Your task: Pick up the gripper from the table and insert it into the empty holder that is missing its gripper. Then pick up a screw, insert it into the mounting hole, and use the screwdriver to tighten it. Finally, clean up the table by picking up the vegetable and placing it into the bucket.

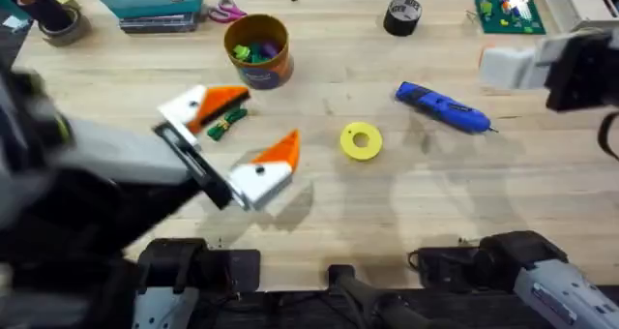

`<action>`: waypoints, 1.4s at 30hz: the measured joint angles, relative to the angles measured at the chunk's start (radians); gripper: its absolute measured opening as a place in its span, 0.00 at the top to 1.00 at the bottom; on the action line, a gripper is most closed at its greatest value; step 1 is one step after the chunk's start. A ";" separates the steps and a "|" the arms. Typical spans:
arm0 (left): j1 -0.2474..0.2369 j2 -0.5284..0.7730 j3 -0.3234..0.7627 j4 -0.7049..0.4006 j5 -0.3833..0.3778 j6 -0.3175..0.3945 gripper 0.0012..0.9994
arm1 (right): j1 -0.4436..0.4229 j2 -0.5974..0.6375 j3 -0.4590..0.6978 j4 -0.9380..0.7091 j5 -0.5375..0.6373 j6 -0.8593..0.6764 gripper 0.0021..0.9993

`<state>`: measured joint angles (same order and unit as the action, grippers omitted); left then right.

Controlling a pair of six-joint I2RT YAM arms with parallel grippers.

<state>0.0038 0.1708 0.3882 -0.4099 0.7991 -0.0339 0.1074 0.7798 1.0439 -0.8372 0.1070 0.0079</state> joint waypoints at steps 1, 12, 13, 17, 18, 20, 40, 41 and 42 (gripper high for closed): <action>0.004 0.048 0.064 -0.067 -0.032 0.024 0.01 | 0.000 -0.008 0.000 -0.022 0.000 0.005 0.00; 0.012 0.617 0.642 -0.672 -0.367 0.273 0.01 | 0.000 -0.019 0.000 -0.095 0.000 0.019 0.00; 0.012 0.657 0.670 -0.689 -0.394 0.281 0.01 | 0.000 -0.019 0.000 -0.095 0.000 0.020 0.00; 0.012 0.779 0.727 -0.698 -0.459 0.302 0.01 | 0.000 -0.019 0.000 -0.095 0.000 0.021 0.00; 0.012 0.800 0.729 -0.698 -0.469 0.305 0.01 | 0.000 -0.019 0.000 -0.095 0.000 0.022 0.00; 0.012 0.833 0.729 -0.705 -0.484 0.310 0.01 | 0.000 -0.019 0.000 -0.101 0.000 0.022 0.00; -0.016 1.067 0.685 -0.705 -0.774 0.569 0.01 | 0.000 -0.019 0.000 -0.115 0.000 0.007 0.00; -0.008 1.097 0.685 -0.691 -0.772 0.583 0.02 | 0.000 -0.019 0.000 -0.115 0.000 0.007 0.00; 0.000 1.130 0.685 -0.677 -0.765 0.600 0.02 | 0.000 -0.019 0.000 -0.116 0.000 0.007 0.00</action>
<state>0.0040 1.3012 1.0729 -1.0871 0.0337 0.5656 0.1074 0.7610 1.0439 -0.9531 0.1070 0.0147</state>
